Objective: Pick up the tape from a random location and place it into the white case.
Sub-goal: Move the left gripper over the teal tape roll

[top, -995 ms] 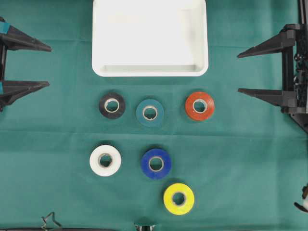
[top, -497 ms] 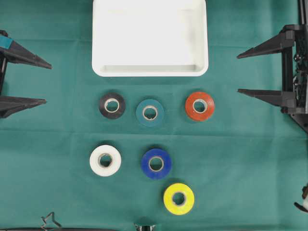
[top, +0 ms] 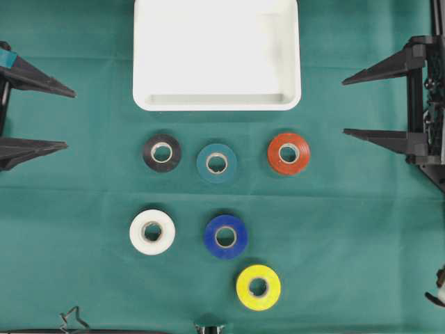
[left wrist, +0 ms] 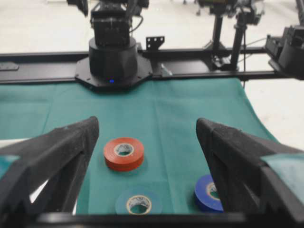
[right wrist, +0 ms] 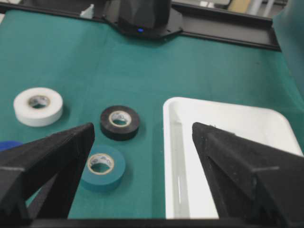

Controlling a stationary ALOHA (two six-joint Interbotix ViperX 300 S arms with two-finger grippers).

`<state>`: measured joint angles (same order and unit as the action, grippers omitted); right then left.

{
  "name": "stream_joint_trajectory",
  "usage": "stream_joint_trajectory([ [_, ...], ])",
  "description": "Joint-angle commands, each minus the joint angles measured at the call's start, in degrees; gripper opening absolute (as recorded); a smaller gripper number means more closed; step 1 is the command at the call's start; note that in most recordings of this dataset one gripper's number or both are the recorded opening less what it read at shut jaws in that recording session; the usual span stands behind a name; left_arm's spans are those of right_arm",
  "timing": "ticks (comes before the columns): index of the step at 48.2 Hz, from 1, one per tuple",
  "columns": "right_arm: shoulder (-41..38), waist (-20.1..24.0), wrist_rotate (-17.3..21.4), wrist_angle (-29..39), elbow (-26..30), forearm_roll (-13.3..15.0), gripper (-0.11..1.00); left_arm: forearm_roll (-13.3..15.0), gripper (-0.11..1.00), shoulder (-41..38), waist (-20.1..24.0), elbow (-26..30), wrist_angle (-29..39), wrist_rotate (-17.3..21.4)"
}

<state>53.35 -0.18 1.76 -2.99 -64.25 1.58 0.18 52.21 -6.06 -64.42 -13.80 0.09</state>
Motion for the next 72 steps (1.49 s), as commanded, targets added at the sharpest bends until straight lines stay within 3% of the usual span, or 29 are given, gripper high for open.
stream_joint_trajectory([
  [1, -0.4, -0.1, -0.1, -0.4, 1.5, 0.1, 0.92, 0.0, 0.98, -4.7, -0.2, 3.3, -1.8, 0.2],
  [24, -0.5, -0.1, -0.1, -0.3, 1.4, 0.5, 0.92, 0.0, 0.98, -28.5, 0.1, 21.6, -1.9, 0.4],
  [44, -1.1, -0.1, -0.1, -0.4, 1.3, 0.8, 0.92, 0.0, 0.98, -40.8, 0.3, 35.7, 3.1, 0.5],
  [53, -1.1, -0.1, -0.1, -0.2, 1.3, 0.8, 0.92, 0.0, 0.98, -42.5, 0.6, 38.1, 4.0, 0.5],
  [72, -1.1, 0.0, -0.1, 0.0, 1.5, 0.8, 0.92, 0.0, 0.98, -42.2, 0.9, 37.6, 6.2, -0.1],
])
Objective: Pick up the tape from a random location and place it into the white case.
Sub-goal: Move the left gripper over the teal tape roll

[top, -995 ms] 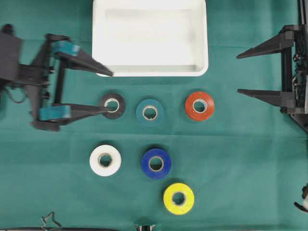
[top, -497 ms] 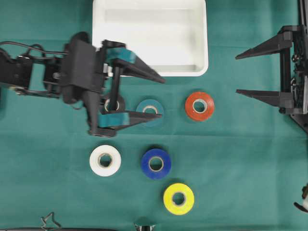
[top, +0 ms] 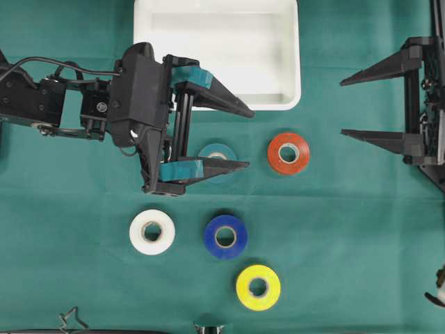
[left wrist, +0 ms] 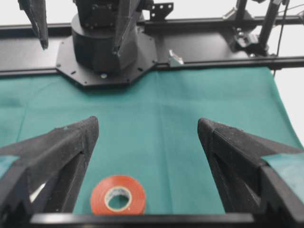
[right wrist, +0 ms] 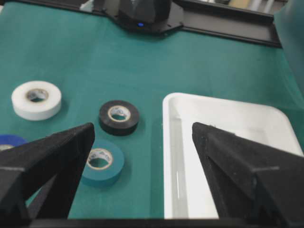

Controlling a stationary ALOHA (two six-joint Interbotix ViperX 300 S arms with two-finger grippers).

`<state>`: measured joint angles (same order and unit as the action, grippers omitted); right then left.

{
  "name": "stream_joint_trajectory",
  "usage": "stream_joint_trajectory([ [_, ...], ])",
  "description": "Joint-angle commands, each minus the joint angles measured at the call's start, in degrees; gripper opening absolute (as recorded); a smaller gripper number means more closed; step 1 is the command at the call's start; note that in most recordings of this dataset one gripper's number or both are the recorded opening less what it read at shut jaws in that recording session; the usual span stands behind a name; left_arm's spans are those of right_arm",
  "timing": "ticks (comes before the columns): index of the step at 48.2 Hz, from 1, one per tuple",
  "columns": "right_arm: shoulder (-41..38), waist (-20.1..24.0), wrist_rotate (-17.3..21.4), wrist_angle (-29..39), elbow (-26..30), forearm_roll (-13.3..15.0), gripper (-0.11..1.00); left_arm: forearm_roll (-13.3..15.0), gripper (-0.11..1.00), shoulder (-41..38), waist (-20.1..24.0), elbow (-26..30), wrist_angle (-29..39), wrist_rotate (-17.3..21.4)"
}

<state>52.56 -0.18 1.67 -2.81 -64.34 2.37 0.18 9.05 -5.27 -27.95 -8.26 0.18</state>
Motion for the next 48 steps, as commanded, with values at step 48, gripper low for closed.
stream_joint_trajectory([
  [48, -1.4, -0.1, 0.0, 1.8, 1.8, 0.1, 0.92, 0.2, 0.98, -10.6, -1.8, 27.3, 56.9, -5.6],
])
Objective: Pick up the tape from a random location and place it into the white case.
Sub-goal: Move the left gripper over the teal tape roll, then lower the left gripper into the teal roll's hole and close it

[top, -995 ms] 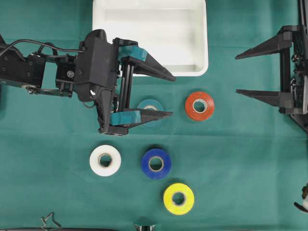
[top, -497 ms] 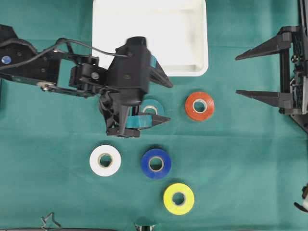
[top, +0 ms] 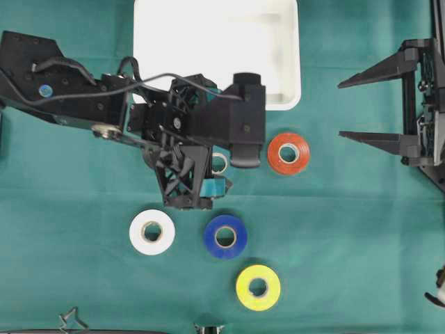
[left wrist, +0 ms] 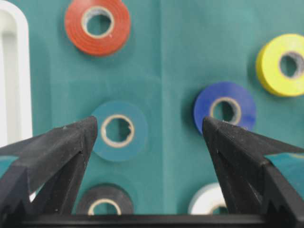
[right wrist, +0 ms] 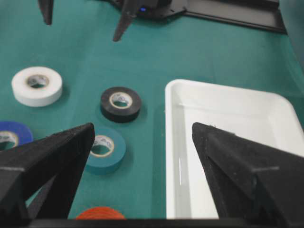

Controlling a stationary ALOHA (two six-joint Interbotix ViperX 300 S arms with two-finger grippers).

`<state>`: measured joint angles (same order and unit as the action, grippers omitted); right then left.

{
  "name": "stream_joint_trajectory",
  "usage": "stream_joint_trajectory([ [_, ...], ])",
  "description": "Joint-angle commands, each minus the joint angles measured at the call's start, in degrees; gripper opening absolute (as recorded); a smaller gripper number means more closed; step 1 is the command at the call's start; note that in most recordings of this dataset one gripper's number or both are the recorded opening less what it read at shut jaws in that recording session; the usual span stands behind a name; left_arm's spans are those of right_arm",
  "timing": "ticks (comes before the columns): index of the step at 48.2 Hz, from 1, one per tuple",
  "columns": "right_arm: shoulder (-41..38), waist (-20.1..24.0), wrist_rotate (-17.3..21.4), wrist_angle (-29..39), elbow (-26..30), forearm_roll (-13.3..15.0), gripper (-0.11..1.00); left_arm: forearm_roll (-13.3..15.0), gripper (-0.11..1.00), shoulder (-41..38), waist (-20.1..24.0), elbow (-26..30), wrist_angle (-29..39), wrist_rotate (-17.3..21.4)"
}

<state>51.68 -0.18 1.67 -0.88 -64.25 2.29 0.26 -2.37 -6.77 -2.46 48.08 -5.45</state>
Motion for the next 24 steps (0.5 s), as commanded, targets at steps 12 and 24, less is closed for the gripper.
stream_joint_trajectory([
  [12, -0.8, 0.0, 0.0, -0.1, 1.8, 0.2, 0.92, 0.1, 0.98, 0.9, -0.3, 1.6, 1.1, -0.1],
  [24, -0.9, 0.0, 0.0, -0.2, 1.8, 0.2, 0.92, 0.0, 0.98, 1.0, -0.3, 1.4, 1.5, -0.1],
])
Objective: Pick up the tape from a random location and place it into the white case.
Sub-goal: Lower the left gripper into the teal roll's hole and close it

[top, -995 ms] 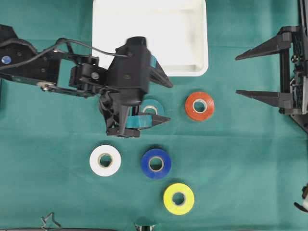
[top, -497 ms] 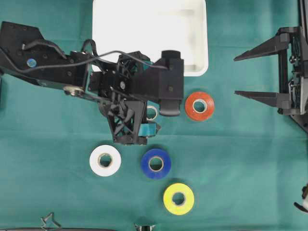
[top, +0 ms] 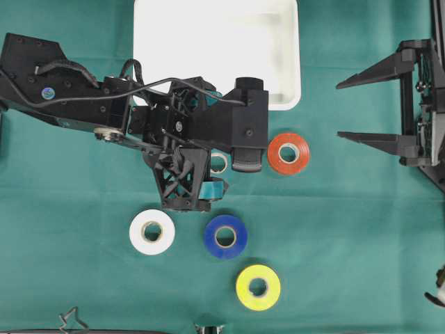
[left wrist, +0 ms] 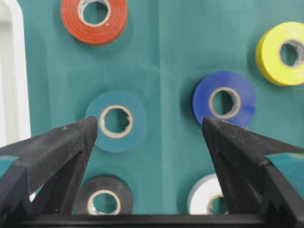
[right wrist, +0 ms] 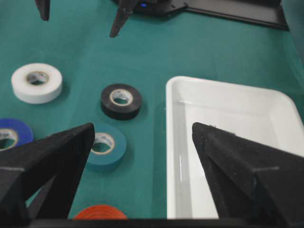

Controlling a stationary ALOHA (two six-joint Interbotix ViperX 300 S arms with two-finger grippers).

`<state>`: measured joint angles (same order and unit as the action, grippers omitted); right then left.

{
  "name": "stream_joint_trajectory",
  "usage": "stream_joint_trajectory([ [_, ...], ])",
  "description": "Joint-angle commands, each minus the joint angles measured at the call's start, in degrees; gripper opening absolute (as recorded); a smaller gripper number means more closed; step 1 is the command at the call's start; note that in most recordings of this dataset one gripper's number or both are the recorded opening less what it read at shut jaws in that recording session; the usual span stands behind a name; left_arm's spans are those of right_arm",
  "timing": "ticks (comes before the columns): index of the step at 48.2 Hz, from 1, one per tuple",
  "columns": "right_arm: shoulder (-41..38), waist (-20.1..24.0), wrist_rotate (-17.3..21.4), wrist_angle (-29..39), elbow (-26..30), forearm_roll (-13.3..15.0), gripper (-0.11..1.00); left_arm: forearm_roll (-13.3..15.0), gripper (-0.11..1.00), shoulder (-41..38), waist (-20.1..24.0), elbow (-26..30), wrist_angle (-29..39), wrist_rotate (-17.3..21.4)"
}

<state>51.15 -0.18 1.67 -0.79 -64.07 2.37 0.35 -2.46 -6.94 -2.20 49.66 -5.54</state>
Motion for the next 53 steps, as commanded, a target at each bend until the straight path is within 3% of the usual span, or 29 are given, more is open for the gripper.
stream_joint_trajectory([
  [1, -0.3, -0.1, 0.0, -0.2, 1.7, 0.1, 0.92, -0.1, 0.98, 1.1, -0.1, 1.1, -0.1, 0.0],
  [35, -0.4, -0.1, 0.0, 0.4, 1.9, 0.1, 0.92, -0.4, 0.98, 0.5, -0.1, -0.2, -0.9, 0.0],
  [53, -0.8, -0.1, 0.0, 0.4, 1.9, 0.0, 0.92, -0.3, 0.98, -2.0, -0.6, -7.9, -11.1, -0.1],
])
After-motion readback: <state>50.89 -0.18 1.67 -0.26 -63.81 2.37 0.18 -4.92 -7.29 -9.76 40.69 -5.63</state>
